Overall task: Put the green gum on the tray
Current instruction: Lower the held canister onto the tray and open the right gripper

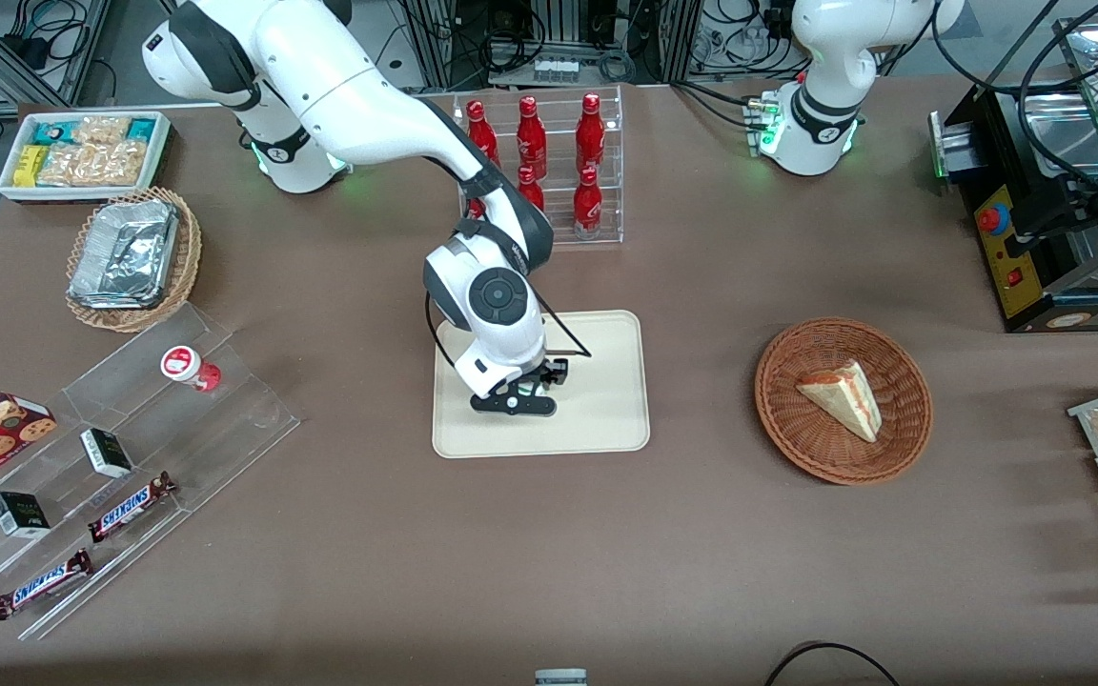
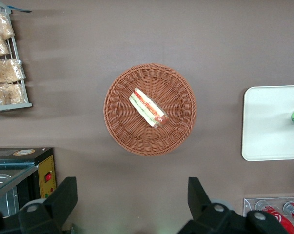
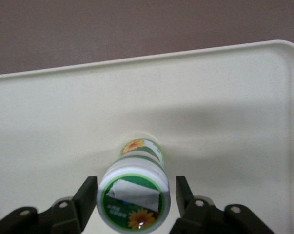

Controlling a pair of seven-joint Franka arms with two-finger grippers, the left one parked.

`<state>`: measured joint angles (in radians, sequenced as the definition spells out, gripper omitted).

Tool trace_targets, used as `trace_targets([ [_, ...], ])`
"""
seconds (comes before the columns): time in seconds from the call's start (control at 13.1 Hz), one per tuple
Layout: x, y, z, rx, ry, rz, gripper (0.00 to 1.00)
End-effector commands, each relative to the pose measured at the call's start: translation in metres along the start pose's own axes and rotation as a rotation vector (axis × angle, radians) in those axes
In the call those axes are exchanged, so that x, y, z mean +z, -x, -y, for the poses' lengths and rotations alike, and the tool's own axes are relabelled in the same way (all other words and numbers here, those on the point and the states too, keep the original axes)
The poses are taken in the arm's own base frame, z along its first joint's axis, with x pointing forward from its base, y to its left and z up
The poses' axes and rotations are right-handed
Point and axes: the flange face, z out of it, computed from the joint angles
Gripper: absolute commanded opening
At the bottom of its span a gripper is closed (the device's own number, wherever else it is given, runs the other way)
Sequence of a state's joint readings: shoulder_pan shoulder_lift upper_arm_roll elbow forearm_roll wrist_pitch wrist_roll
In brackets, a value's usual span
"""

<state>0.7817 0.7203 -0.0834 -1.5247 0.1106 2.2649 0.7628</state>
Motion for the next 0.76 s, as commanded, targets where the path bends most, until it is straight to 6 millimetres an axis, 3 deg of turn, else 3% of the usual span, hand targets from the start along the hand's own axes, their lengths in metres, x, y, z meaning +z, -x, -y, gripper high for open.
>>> trace_targets([
  [0.0, 0.000, -0.005, 0.007, -0.004, -0.002, -0.028, 1.00],
  [0.38, -0.008, -0.006, 0.007, -0.015, -0.001, -0.030, 1.00],
  [0.69, -0.036, -0.007, 0.006, -0.030, 0.002, -0.041, 1.00],
])
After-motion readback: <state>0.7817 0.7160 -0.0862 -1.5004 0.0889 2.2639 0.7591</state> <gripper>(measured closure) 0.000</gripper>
